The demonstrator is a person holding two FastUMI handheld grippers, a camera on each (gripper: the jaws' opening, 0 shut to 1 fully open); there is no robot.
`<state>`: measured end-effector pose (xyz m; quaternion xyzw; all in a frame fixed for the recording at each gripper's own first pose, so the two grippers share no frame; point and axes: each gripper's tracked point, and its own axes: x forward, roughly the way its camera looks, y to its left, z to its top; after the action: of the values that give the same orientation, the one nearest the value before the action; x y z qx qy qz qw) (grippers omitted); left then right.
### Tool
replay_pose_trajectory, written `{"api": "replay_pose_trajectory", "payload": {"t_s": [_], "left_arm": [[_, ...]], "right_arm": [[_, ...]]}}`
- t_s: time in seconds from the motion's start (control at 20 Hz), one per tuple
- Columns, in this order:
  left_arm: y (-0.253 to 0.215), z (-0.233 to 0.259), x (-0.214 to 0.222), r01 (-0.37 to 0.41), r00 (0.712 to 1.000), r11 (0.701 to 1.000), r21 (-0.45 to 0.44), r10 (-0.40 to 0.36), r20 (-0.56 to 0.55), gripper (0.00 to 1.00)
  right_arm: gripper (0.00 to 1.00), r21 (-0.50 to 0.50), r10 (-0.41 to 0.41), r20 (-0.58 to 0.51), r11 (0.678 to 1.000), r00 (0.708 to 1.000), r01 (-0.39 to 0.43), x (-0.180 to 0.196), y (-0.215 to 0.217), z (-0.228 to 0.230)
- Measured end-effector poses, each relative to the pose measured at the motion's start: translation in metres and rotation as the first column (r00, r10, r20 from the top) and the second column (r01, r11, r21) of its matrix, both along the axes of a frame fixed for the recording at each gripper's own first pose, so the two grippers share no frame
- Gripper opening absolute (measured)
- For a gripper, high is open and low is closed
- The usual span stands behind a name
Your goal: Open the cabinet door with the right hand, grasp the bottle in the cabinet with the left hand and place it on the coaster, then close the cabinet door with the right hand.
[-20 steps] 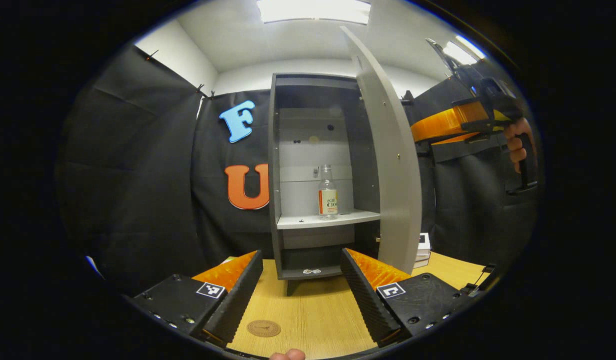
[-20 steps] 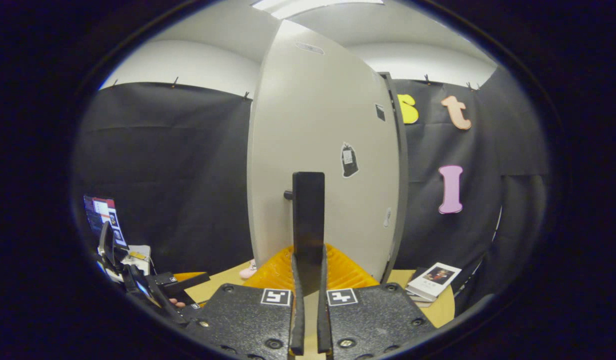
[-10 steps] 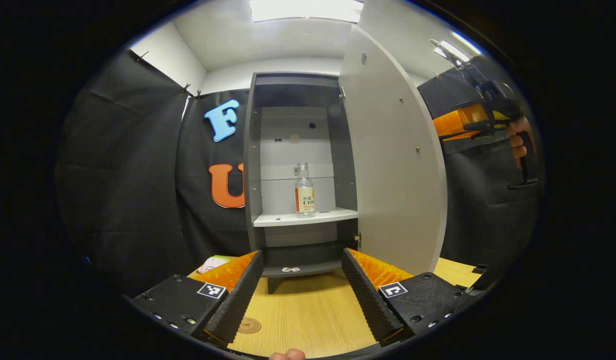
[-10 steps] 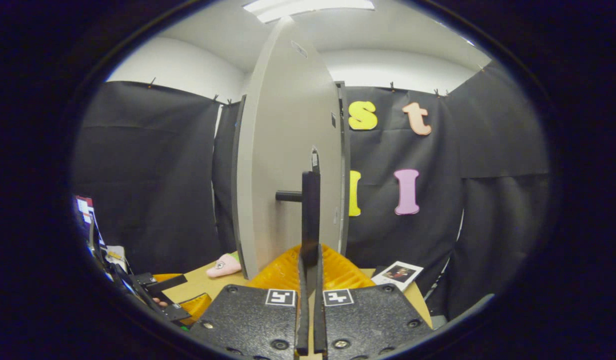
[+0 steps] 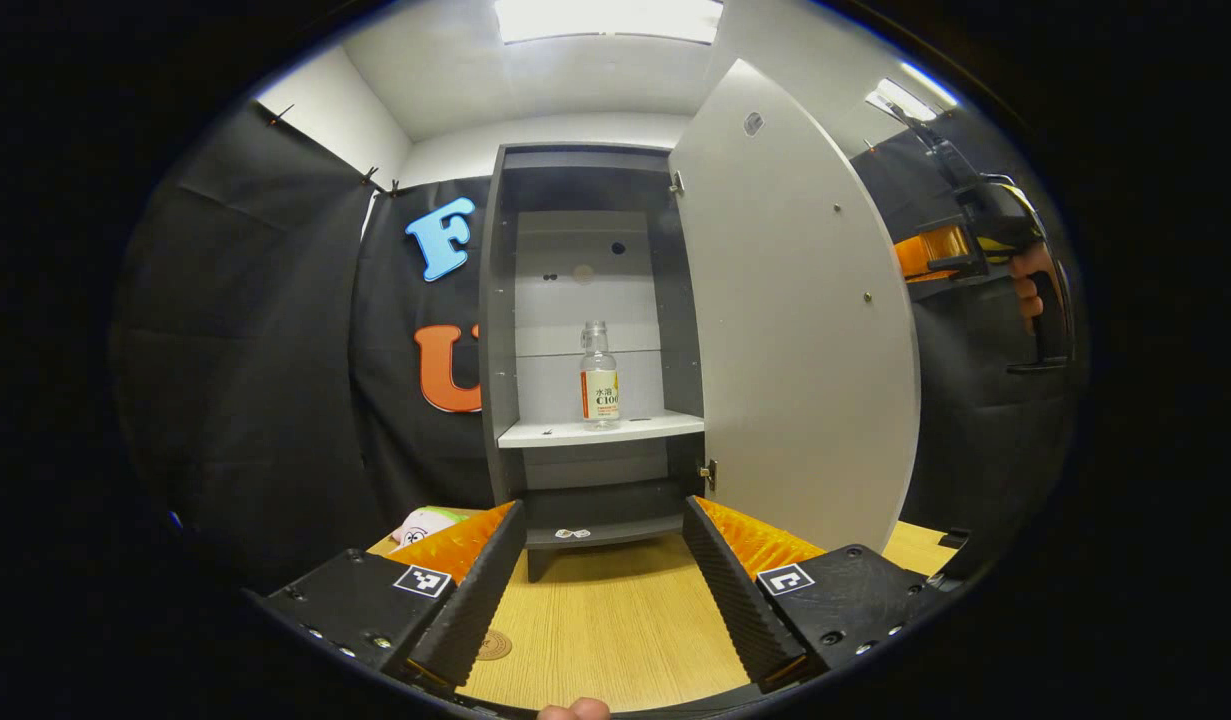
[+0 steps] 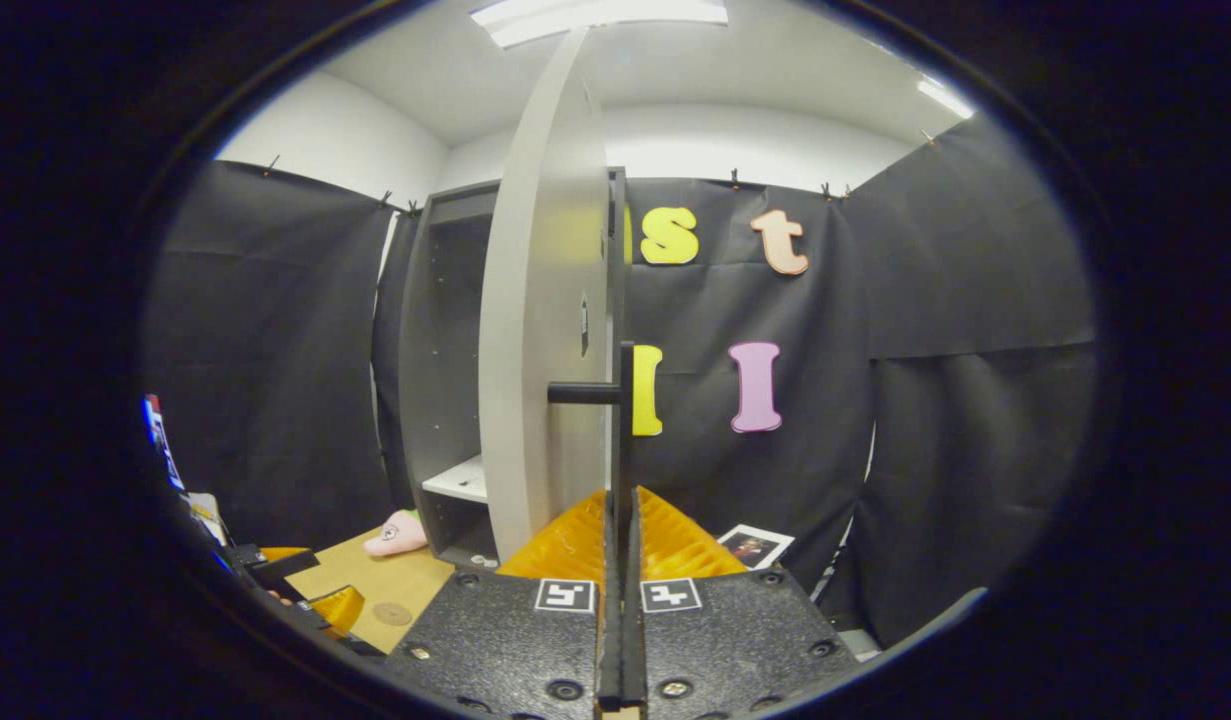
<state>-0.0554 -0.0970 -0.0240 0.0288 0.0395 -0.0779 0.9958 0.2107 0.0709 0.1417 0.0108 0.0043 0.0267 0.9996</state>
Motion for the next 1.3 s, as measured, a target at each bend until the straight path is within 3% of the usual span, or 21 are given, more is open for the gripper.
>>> {"api": "replay_pose_trajectory", "payload": {"t_s": [0.35, 0.55, 0.7, 0.75, 0.8, 0.95, 1.0, 1.1, 1.2, 1.3], "left_arm": [[-0.001, 0.004, -0.003, -0.032, 0.999, 0.999, 0.000, 0.032, 0.010, 0.95], [-0.008, 0.003, -0.002, -0.031, 1.000, 1.000, 0.001, 0.031, -0.003, 0.95], [-0.011, 0.005, -0.002, -0.023, 1.000, 1.000, 0.004, 0.023, -0.001, 0.95], [-0.014, 0.004, -0.002, -0.015, 1.000, 1.000, 0.003, 0.015, -0.005, 0.95], [-0.018, 0.002, -0.001, -0.011, 1.000, 1.000, 0.006, 0.011, -0.011, 0.95], [-0.019, 0.002, 0.000, -0.015, 1.000, 1.000, 0.015, 0.015, -0.015, 0.95], [-0.019, 0.002, 0.002, -0.017, 1.000, 1.000, 0.008, 0.017, -0.017, 0.95], [-0.023, 0.001, 0.004, -0.012, 1.000, 1.000, -0.023, 0.011, -0.029, 0.95], [-0.024, 0.005, 0.010, -0.010, 1.000, 0.999, -0.036, 0.009, -0.029, 0.95], [-0.024, 0.012, 0.021, -0.009, 1.000, 0.999, -0.031, 0.009, -0.018, 0.95]], "right_arm": [[0.04, 0.001, 0.038, -0.007, 0.999, 0.999, -0.038, -0.028, -0.006, -0.015], [0.04, -0.005, -0.054, 0.021, 0.999, 0.998, 0.054, -0.035, -0.043, -0.018], [0.05, 0.050, -0.023, 0.030, 0.999, 0.999, 0.021, -0.027, -0.040, -0.020], [0.10, 0.045, -0.020, 0.026, 0.999, 0.999, 0.019, -0.025, -0.042, -0.024], [0.24, 0.028, -0.029, 0.025, 0.999, 0.999, 0.028, -0.023, -0.045, -0.027], [0.50, -0.038, -0.120, 0.032, 0.992, 0.992, 0.121, -0.016, -0.060, -0.033], [0.67, -0.051, -0.139, 0.046, 0.989, 0.989, 0.141, -0.015, -0.063, -0.031], [0.86, -0.051, -0.131, 0.058, 0.990, 0.990, 0.134, -0.014, -0.058, -0.028], [0.93, -0.024, -0.128, 0.053, 0.991, 0.990, 0.130, -0.012, -0.061, -0.029], [0.94, 0.015, -0.113, 0.043, 0.994, 0.993, 0.113, -0.008, -0.062, -0.030]]}}
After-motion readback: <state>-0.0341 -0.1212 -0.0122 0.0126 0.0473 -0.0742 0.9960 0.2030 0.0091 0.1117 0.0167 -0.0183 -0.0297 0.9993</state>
